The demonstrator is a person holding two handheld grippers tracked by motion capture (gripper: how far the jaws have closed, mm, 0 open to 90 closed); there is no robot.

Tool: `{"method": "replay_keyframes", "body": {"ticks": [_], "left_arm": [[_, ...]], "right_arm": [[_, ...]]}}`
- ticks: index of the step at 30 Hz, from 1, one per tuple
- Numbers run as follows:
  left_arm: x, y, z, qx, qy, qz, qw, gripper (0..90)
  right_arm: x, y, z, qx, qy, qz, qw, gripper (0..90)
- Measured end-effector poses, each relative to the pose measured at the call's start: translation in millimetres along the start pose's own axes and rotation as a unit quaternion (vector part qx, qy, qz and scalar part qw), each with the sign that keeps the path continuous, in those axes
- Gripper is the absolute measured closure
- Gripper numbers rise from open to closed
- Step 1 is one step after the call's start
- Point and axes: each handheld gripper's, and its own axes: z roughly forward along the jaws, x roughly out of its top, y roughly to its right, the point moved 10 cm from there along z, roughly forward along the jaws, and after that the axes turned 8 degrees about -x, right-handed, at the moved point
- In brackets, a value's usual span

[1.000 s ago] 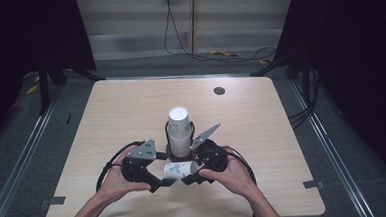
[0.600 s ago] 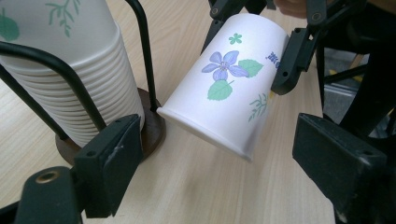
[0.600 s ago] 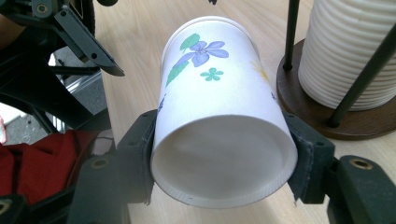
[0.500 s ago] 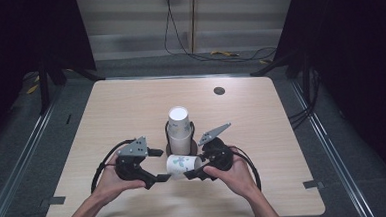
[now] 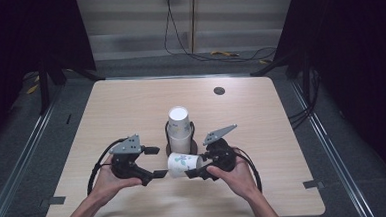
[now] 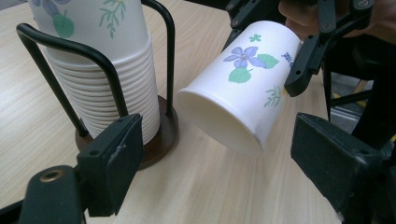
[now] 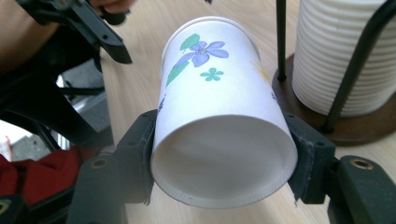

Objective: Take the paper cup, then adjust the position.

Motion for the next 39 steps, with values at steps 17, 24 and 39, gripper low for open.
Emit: {"method": "replay_keyframes", "body": {"ticks": [17,24,39], "left_arm": [[2.4,-2.5,-5.1,-0.002,0.037,-0.021,0.9991,15.8],[6.8,1.7,-5.1,-0.012,0.051,-0.023,0.9984,15.8],[13.1,6.3,-7.1,-0.021,0.061,-0.026,0.9976,16.0]], "right_arm": [[10.4,2.9,-4.0,0.005,0.051,0.008,0.9987,36.9],[13.3,0.8,-7.3,0.006,0.066,0.002,0.9978,37.0],[16.3,-3.8,-7.8,0.013,0.085,-0.003,0.9963,36.9]]}}
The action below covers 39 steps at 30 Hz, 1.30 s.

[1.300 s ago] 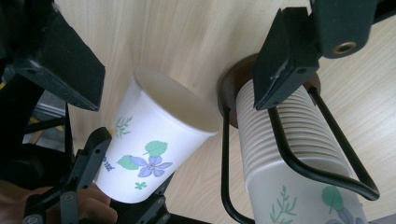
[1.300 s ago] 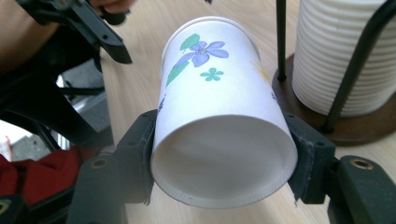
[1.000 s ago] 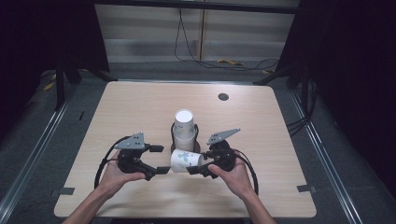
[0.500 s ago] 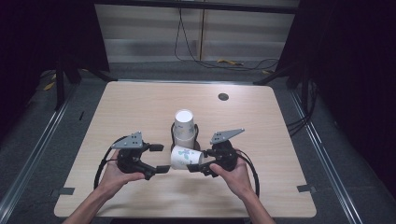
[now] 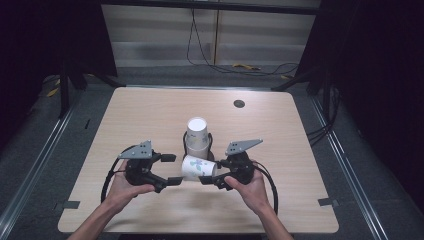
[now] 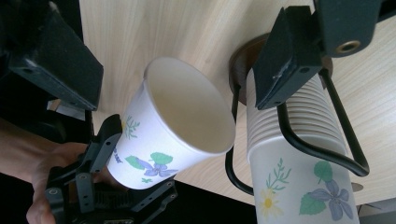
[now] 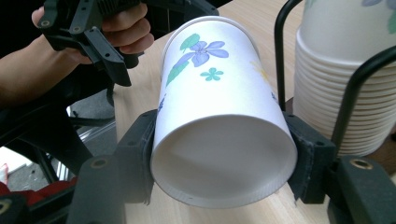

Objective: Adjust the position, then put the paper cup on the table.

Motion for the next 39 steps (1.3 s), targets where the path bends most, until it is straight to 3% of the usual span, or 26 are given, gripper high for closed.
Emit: {"method": "replay_keyframes", "body": {"ticks": [12,23,30,39], "left_arm": [[2.0,-0.6,-1.6,0.004,0.005,0.003,1.0000,16.0],[2.3,1.4,0.3,-0.009,0.014,-0.005,0.9999,16.1],[4.9,2.8,2.6,-0.015,0.021,-0.006,0.9997,16.6],[5.2,4.2,5.1,-0.019,0.024,-0.007,0.9995,15.4]], "right_arm": [[6.7,-6.2,1.6,0.024,0.028,-0.004,0.9993,37.0],[12.0,-7.7,-2.2,0.041,0.054,0.002,0.9977,37.1],[9.9,-13.1,-2.1,0.064,0.060,0.013,0.9961,37.1],[10.7,-16.7,-2.0,0.068,0.065,0.008,0.9955,37.2]]}}
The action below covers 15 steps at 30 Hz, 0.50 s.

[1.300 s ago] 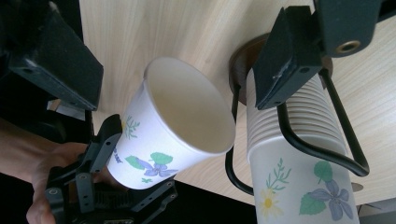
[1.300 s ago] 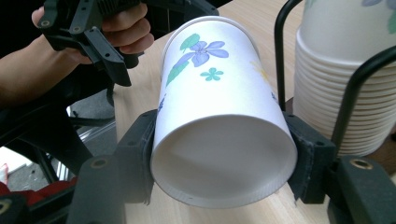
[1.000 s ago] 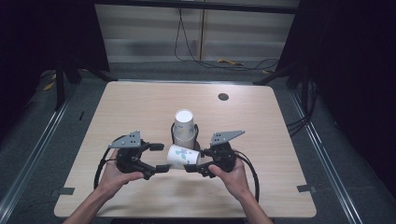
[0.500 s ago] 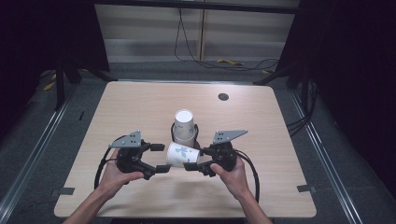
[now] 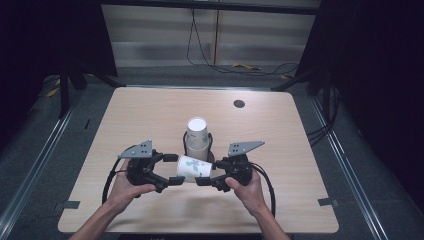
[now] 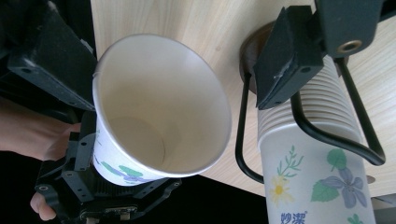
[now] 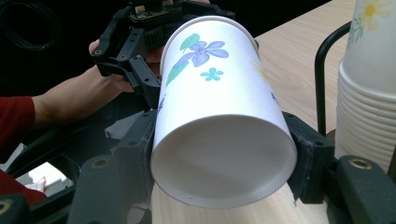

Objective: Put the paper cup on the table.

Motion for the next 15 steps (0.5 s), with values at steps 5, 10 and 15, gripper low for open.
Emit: {"method": "replay_keyframes", "body": {"ticks": [5,10,15], "left_arm": [[-0.4,-0.5,2.7,-0.006,0.002,-0.003,1.0000,15.4],[-1.7,-0.4,6.9,-0.015,0.004,-0.006,0.9999,15.3],[0.6,2.8,9.3,-0.019,0.006,-0.002,0.9998,16.4]], "right_arm": [[0.6,-0.4,0.0,0.002,0.000,-0.002,1.0000,37.3],[0.9,-0.1,0.1,0.000,0.000,-0.004,1.0000,37.3],[1.1,-1.4,1.6,0.003,-0.001,-0.007,1.0000,37.3]]}}
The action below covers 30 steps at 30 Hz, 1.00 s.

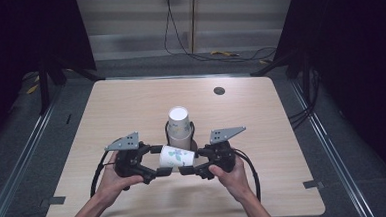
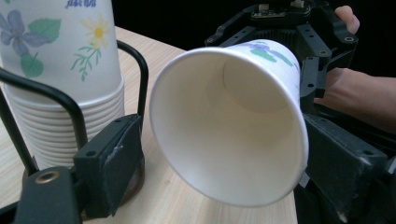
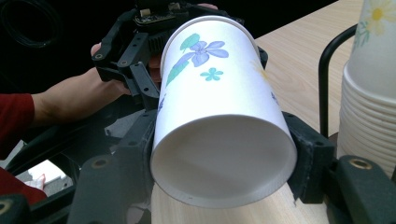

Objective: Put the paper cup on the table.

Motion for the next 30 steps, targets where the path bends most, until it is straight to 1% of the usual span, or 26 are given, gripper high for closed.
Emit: {"method": "replay_keyframes", "body": {"ticks": [1,2,8,9,11,12,13,16,18,20,23,24,30], "left_arm": [[0.4,0.6,-0.4,-0.004,0.000,0.003,1.0000,17.8],[1.7,1.8,-0.2,-0.008,0.004,0.003,1.0000,19.3],[3.3,1.8,1.1,-0.008,0.003,0.007,0.9999,20.4],[3.4,1.4,1.3,-0.008,0.004,0.007,0.9999,20.2],[3.7,2.3,2.5,-0.017,0.009,-0.001,0.9998,19.8],[3.4,2.6,2.8,-0.017,0.008,-0.004,0.9998,19.8],[2.9,3.1,2.8,-0.015,0.004,-0.004,0.9999,19.5],[3.9,5.5,1.9,-0.017,0.007,0.001,0.9998,19.3],[4.9,6.0,0.5,-0.020,0.010,0.001,0.9998,19.9],[4.9,5.9,0.7,-0.020,0.009,0.002,0.9998,19.9],[4.2,5.7,1.5,-0.027,0.009,-0.004,0.9996,19.7],[4.0,5.8,1.6,-0.026,0.009,-0.005,0.9996,19.8],[5.8,7.8,-0.4,-0.028,0.009,0.007,0.9995,21.5]], "right_arm": [[0.3,-0.3,0.2,0.000,0.000,-0.002,1.0000,37.3],[0.5,-0.8,0.2,0.000,0.001,-0.002,1.0000,37.3],[1.4,-0.8,-1.7,0.001,0.004,-0.004,1.0000,37.3],[1.4,-0.7,-1.8,0.001,0.004,-0.005,1.0000,37.3],[1.5,-1.0,-1.6,0.003,0.005,-0.005,1.0000,37.3],[1.6,-1.4,-1.3,0.004,0.004,-0.005,1.0000,37.3],[1.6,-1.9,-0.7,0.004,0.004,-0.006,1.0000,37.2],[2.2,-4.8,0.3,0.008,0.005,-0.009,0.9999,37.2],[2.9,-5.8,0.3,0.007,0.004,-0.013,0.9999,37.2],[3.0,-5.6,0.3,0.011,0.004,-0.012,0.9999,37.2],[1.2,-5.5,1.4,0.014,0.001,-0.013,0.9998,37.1],[0.4,-5.7,1.8,0.014,-0.001,-0.013,0.9998,37.1],[-1.4,-7.1,2.7,0.019,-0.006,-0.016,0.9997,37.2]]}}
